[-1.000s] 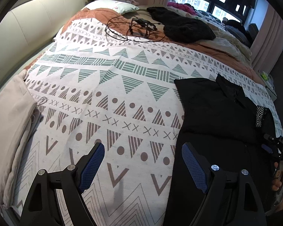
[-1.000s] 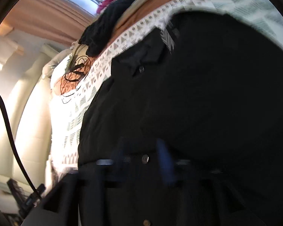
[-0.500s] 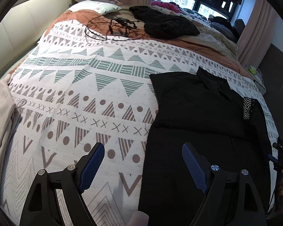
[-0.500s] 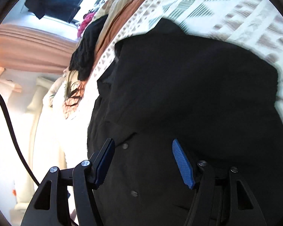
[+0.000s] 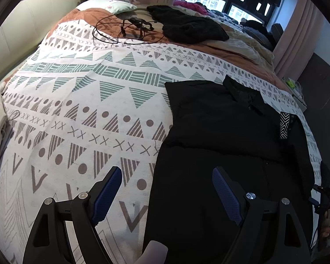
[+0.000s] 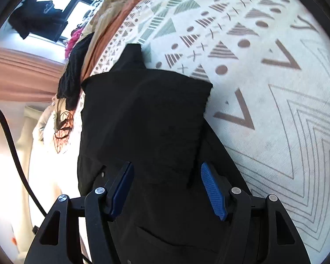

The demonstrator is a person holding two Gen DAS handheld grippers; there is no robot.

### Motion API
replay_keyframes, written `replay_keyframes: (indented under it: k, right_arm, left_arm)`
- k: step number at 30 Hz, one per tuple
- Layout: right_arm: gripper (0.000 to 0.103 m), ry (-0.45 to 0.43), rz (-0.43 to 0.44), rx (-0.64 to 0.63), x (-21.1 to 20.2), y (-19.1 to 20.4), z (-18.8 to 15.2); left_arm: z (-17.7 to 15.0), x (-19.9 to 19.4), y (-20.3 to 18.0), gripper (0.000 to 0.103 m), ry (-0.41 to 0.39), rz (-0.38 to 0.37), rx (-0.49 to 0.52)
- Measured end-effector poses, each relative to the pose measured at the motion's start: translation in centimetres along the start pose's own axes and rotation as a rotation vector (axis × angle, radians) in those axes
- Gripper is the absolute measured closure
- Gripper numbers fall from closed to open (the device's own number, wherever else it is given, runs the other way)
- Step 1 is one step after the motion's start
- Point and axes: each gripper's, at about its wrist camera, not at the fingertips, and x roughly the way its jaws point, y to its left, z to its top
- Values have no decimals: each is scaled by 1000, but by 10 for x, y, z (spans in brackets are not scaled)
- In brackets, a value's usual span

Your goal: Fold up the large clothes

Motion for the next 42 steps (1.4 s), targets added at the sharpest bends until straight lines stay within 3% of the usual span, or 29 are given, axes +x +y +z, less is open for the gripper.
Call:
replay_keyframes:
  k: [4, 5, 7, 9, 10, 11, 13, 17, 24, 34, 42]
  right_arm:
    - [39, 20, -35, -14, 17, -1, 1]
    - [46, 22, -45, -35, 25, 3, 1]
    - [72, 8, -91, -77, 31, 7, 2]
    - [80, -26, -115, -93, 28, 10, 2]
    - [94, -53, -118, -100, 24, 15, 2]
    - [95, -78, -114, -113, 18, 19, 1]
    - [97, -148, -88, -168, 2, 39, -1]
    - [98, -276, -40, -268, -27, 84, -10]
    - [99, -389, 69, -323, -41, 149, -36]
    - [99, -357, 201, -437, 2, 242, -72]
    - [98, -264, 290, -530, 57, 315, -92]
  left_arm:
    - [-11, 0, 14, 18, -10, -16, -30]
    - [-15, 1, 18, 18, -9, -13, -37]
    - [-18, 5, 27, 18, 15, -13, -59]
    - [-18, 2, 32, 18, 25, -35, -72]
    - [-18, -1, 34, 18, 14, -35, -71]
    - [-18, -6, 36, 18, -3, -26, -64]
    - [-19, -9, 41, 18, -18, -7, -60]
    - [-18, -10, 51, 18, -7, -48, -99]
    - [-10, -19, 63, 18, -39, -64, -125]
    - [-6, -23, 102, 18, -48, -62, -193]
    - [1, -23, 127, 18, -66, -38, -250]
